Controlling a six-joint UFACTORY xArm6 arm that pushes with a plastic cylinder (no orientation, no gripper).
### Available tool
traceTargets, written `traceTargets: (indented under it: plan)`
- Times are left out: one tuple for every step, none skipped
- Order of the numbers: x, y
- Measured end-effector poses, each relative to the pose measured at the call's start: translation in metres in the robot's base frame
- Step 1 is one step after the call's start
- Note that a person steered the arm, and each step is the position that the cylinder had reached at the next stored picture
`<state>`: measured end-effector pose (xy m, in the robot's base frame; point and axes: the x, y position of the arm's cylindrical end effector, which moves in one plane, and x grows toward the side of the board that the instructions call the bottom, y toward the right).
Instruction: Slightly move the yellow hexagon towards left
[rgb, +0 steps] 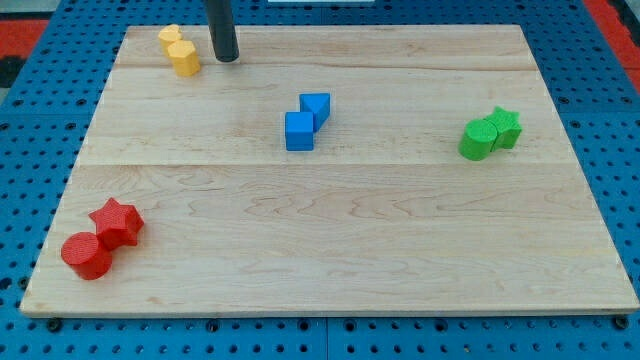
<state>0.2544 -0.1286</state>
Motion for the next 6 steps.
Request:
traceTargets:
  plan:
    - [0.0, -0.008]
    - [-0.001, -0.02]
    - [-0.001, -0.024]
    - [-0.001, -0.035]
    - [-0.001, -0.054]
    - [-0.001, -0.056]
